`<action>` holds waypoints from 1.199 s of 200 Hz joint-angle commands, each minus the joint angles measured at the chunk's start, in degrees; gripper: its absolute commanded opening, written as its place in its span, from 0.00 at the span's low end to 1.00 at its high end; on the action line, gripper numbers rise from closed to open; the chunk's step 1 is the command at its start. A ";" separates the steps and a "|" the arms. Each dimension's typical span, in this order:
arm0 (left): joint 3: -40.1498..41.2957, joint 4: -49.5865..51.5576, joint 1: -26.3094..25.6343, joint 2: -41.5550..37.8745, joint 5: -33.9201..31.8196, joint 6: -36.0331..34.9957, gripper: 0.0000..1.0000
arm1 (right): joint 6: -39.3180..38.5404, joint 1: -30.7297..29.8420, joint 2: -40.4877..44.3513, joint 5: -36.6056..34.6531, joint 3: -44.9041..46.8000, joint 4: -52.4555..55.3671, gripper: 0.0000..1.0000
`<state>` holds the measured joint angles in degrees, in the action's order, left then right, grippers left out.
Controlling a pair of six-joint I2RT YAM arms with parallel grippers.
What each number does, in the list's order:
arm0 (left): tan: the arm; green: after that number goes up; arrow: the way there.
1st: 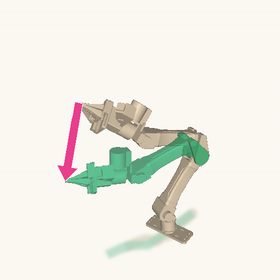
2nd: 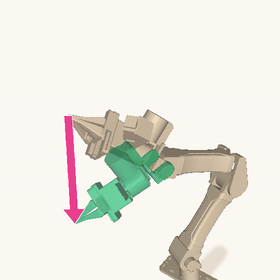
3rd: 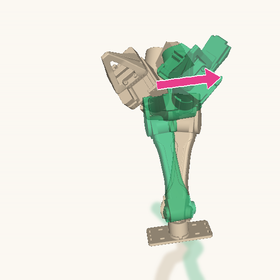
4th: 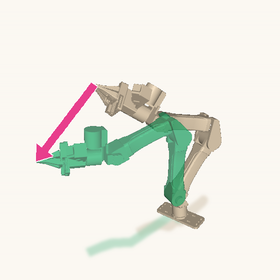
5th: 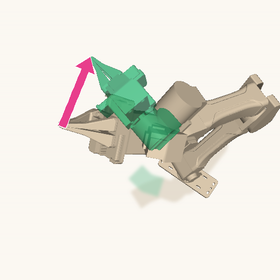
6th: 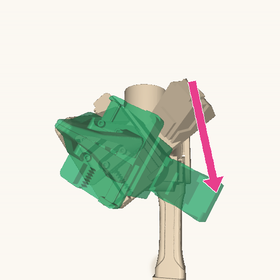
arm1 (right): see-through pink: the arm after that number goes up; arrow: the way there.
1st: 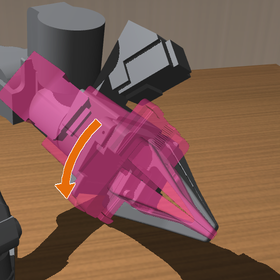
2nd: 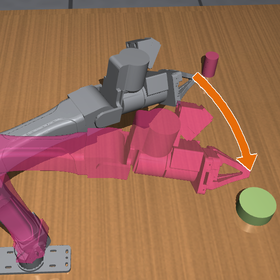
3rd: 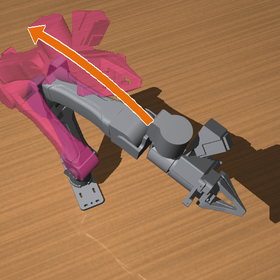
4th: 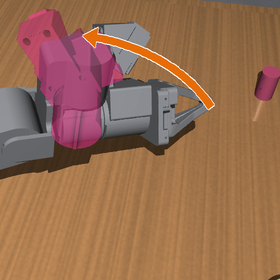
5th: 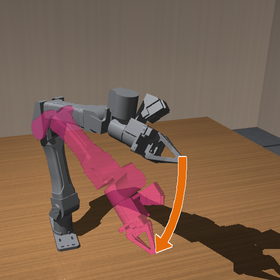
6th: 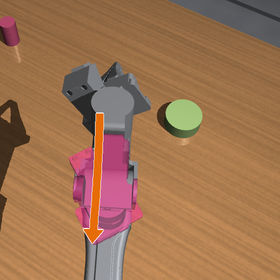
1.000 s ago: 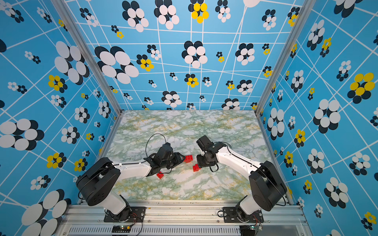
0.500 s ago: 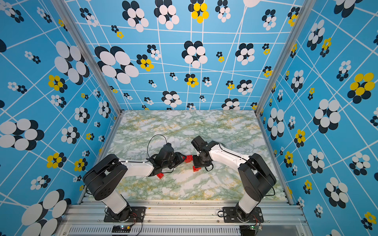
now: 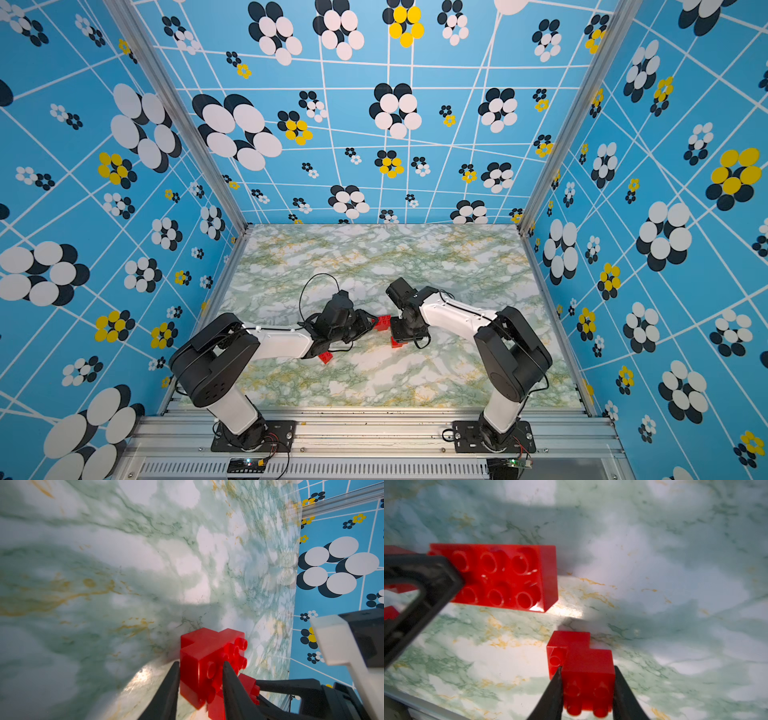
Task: Assemble the letter v with lego
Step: Pick up the lego brick from the center of the board, then assemble the lego brick with the lego brick.
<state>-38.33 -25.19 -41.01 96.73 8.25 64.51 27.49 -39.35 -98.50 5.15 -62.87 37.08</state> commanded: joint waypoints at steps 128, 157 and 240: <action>-5.16 9.19 -1.17 1.64 0.76 -8.24 0.33 | -3.62 0.41 -1.89 -8.68 -16.70 17.08 0.30; -5.61 9.64 -1.21 1.97 0.85 -8.85 0.33 | -4.69 1.35 -5.62 -8.78 -21.23 18.10 0.30; -6.76 10.78 -1.61 2.77 0.63 -9.67 0.33 | -7.05 1.82 -9.76 -8.07 -25.00 20.23 0.30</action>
<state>-43.83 -16.86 -41.82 97.93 8.84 56.10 21.43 -37.71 -107.22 -2.50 -86.96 55.11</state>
